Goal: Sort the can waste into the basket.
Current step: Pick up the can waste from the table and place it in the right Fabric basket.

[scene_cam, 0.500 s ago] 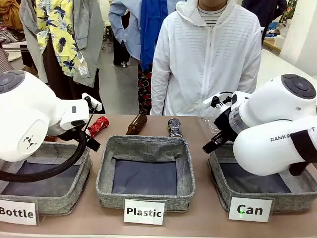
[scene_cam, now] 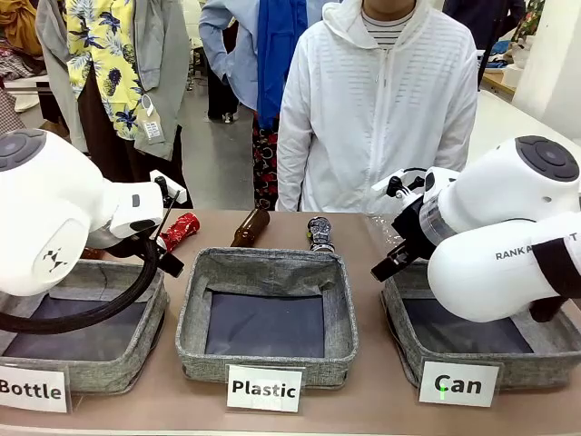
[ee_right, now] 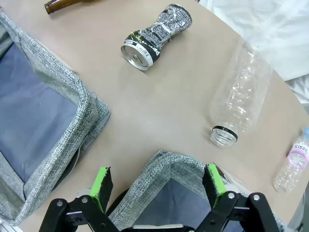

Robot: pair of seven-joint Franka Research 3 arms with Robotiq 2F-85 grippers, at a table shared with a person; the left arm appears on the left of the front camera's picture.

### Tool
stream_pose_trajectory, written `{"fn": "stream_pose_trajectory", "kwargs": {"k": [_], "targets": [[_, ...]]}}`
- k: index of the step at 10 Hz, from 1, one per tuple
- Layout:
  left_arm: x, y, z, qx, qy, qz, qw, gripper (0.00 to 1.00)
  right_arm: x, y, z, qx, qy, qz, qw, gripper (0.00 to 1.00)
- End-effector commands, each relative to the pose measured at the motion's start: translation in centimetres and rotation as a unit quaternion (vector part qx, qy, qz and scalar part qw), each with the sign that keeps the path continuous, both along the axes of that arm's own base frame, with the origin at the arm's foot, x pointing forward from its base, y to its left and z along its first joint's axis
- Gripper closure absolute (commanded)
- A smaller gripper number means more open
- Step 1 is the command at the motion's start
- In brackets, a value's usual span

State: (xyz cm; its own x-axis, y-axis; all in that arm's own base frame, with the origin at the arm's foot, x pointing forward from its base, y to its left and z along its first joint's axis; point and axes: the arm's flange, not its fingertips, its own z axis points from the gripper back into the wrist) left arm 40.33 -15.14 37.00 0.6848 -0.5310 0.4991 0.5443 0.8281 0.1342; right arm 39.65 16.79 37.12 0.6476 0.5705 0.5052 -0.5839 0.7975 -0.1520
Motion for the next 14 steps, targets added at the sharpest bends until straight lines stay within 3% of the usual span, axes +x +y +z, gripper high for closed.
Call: {"fn": "stream_pose_trajectory", "kwargs": {"k": [1,11,13,14], "targets": [[0.0,0.0,0.0,0.000,0.000,0.000,1.000,0.00,0.0,0.0,0.0,0.000,0.000,0.000,1.000,0.00],[0.0,0.0,0.0,0.000,0.000,0.000,1.000,0.00,0.0,0.0,0.0,0.000,0.000,0.000,1.000,0.00],[-2.1,0.9,4.6,-0.043,-0.027,-0.009,0.999,0.00,-1.7,-0.2,4.5,0.005,0.021,0.005,1.000,0.00],[-4.0,1.1,8.4,-0.107,-0.012,0.017,0.994,0.00,-3.3,-0.4,7.8,0.045,0.037,-0.018,0.998,0.00]]}}
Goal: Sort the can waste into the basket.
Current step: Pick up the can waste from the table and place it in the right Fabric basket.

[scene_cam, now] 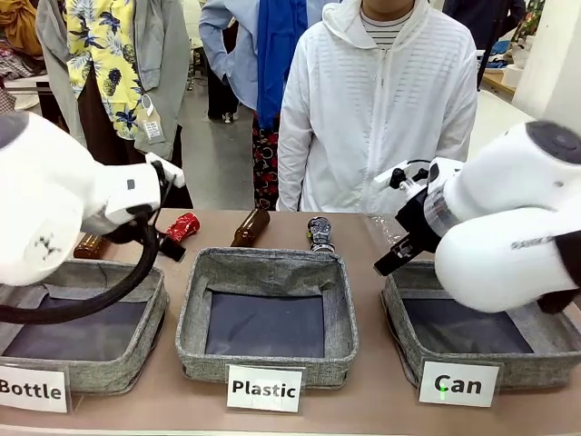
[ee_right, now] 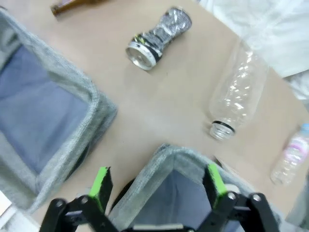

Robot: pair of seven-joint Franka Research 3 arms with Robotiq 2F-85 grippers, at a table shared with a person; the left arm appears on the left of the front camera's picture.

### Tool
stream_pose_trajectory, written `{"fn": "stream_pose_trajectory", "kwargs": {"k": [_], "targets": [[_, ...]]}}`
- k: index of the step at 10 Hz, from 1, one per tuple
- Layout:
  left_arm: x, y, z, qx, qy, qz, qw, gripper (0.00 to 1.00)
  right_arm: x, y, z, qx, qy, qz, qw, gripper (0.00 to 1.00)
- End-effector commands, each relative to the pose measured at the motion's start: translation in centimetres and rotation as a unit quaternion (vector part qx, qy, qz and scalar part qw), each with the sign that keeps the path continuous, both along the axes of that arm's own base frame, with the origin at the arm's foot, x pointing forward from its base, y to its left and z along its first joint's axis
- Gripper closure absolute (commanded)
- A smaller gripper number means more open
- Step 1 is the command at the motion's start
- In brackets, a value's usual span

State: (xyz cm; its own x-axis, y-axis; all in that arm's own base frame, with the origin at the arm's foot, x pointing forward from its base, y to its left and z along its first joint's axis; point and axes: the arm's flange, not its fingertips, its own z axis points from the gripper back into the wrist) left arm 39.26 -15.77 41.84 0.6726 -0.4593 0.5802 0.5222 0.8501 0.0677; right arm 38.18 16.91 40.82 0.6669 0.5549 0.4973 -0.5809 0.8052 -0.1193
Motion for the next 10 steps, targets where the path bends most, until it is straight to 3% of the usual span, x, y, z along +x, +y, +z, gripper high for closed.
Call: {"fn": "stream_pose_trajectory", "kwargs": {"k": [1,3,4,6,8,10], "targets": [[-4.6,2.8,6.2,-0.077,0.045,0.015,0.996,0.00,-3.0,-0.7,6.7,0.079,0.039,-0.062,0.994,0.00],[-8.0,6.9,9.4,-0.138,0.078,-0.019,0.987,0.00,-6.1,-4.0,11.1,0.184,0.108,-0.078,0.974,0.00],[-9.3,10.3,10.3,-0.188,0.103,-0.059,0.975,0.00,-7.5,-6.9,12.9,0.233,0.136,-0.067,0.961,0.00],[-11.2,17.9,10.2,-0.301,0.114,-0.107,0.941,0.00,-9.3,-14.7,15.0,0.370,0.159,-0.066,0.913,0.00],[-12.3,25.6,6.5,-0.434,0.115,-0.075,0.891,0.00,-9.3,-22.5,13.4,0.496,0.164,-0.090,0.848,0.00],[-13.5,30.2,1.6,-0.559,0.105,-0.004,0.822,0.00,-8.5,-29.3,10.2,0.579,0.155,-0.141,0.788,0.00]]}}
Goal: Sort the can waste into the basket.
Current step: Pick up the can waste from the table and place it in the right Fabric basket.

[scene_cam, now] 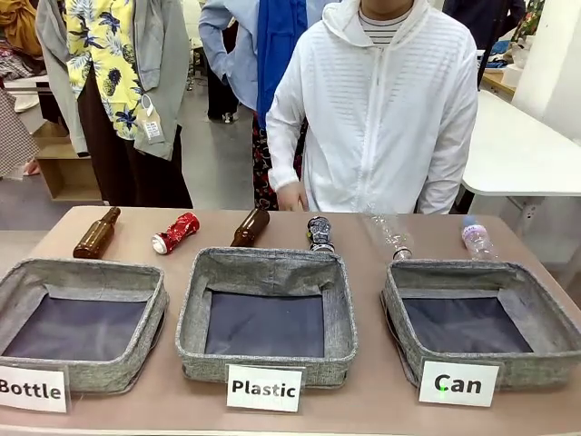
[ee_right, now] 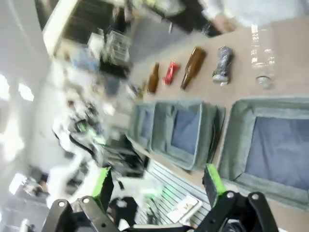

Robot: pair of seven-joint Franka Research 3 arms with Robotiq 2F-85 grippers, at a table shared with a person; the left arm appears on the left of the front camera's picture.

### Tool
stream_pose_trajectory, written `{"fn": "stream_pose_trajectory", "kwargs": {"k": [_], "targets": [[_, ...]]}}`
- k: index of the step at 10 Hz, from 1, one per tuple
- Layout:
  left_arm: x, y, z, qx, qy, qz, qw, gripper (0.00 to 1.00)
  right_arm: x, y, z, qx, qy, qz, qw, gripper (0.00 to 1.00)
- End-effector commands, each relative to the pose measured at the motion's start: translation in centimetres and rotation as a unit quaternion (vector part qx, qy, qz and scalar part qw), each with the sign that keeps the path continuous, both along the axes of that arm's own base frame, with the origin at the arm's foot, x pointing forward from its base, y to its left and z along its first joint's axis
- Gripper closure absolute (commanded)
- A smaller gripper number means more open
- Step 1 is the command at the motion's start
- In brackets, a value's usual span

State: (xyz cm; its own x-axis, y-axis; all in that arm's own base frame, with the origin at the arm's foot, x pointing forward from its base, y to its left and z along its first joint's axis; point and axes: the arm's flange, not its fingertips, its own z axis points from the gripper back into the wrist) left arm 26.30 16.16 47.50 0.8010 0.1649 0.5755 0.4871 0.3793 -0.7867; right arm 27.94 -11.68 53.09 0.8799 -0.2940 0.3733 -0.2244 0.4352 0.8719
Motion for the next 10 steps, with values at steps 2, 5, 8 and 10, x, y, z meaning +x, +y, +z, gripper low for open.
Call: {"fn": "stream_pose_trajectory", "kwargs": {"k": [2,5,8,10], "targets": [[-1.4,-3.0,-7.0,-0.126,0.058,0.082,0.987,0.00,2.6,-5.1,-4.9,0.094,0.022,-0.049,0.994,0.00],[-0.3,-6.4,-8.7,-0.142,0.185,0.230,0.945,0.00,1.5,-8.2,-8.1,0.108,-0.007,-0.131,0.986,0.00],[2.4,3.6,-6.7,-0.150,0.104,0.123,0.976,0.00,1.7,-7.6,-7.5,0.125,0.034,-0.095,0.987,0.00],[2.4,3.6,-6.7,-0.150,0.104,0.123,0.976,0.00,1.7,-7.6,-7.5,0.125,0.034,-0.095,0.987,0.00]]}}
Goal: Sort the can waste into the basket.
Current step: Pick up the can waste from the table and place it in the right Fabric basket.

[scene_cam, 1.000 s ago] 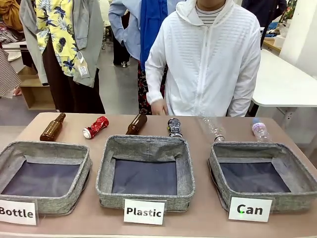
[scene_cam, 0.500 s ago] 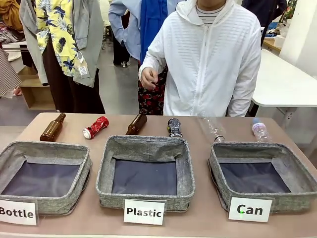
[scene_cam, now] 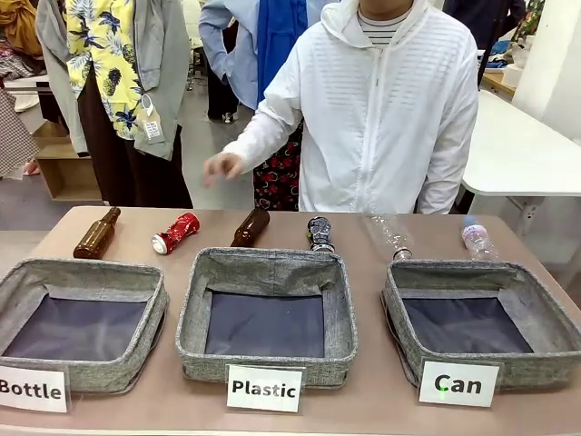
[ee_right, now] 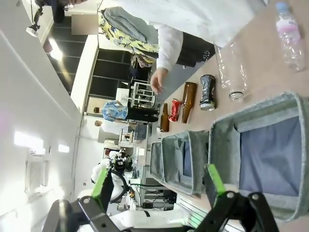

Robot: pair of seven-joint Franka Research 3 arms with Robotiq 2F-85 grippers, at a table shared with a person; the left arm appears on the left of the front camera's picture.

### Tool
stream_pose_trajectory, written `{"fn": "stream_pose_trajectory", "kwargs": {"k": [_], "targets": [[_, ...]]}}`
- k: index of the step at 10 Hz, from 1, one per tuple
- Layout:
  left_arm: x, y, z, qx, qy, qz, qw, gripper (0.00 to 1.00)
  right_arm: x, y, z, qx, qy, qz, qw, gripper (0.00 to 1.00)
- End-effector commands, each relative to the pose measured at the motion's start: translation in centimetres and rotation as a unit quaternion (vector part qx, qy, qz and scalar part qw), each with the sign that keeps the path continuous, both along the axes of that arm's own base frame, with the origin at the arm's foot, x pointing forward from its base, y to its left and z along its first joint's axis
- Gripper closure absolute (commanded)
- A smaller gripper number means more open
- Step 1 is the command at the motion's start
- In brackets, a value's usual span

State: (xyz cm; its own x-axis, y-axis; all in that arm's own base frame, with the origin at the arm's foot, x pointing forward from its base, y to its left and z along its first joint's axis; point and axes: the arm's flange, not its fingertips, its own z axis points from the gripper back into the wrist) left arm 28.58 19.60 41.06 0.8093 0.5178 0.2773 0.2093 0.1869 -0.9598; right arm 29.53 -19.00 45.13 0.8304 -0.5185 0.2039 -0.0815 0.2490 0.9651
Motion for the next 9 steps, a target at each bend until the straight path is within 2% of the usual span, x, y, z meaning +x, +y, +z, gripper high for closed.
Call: {"fn": "stream_pose_trajectory", "kwargs": {"k": [1,2,3,6,7,9], "targets": [[0.1,0.2,-0.2,0.010,-0.008,-0.006,1.000,0.00,0.1,-0.1,-0.1,0.002,-0.001,-0.001,1.000,0.00],[0.1,0.2,-0.2,0.010,-0.008,-0.006,1.000,0.00,1.3,3.0,1.6,-0.042,-0.001,0.023,0.999,0.00],[0.1,0.2,-0.2,0.010,-0.008,-0.006,1.000,0.00,2.8,6.7,3.3,-0.100,0.018,0.043,0.994,0.00],[0.1,0.2,-0.2,0.010,-0.008,-0.006,1.000,0.00,7.3,18.8,6.2,-0.236,0.048,0.080,0.967,0.00],[0.1,0.2,-0.2,0.010,-0.008,-0.006,1.000,0.00,8.5,23.1,6.5,-0.283,0.043,0.068,0.956,0.00],[0.1,0.2,-0.2,0.010,-0.008,-0.006,1.000,0.00,9.8,29.7,5.9,-0.364,-0.005,0.093,0.927,0.00]]}}
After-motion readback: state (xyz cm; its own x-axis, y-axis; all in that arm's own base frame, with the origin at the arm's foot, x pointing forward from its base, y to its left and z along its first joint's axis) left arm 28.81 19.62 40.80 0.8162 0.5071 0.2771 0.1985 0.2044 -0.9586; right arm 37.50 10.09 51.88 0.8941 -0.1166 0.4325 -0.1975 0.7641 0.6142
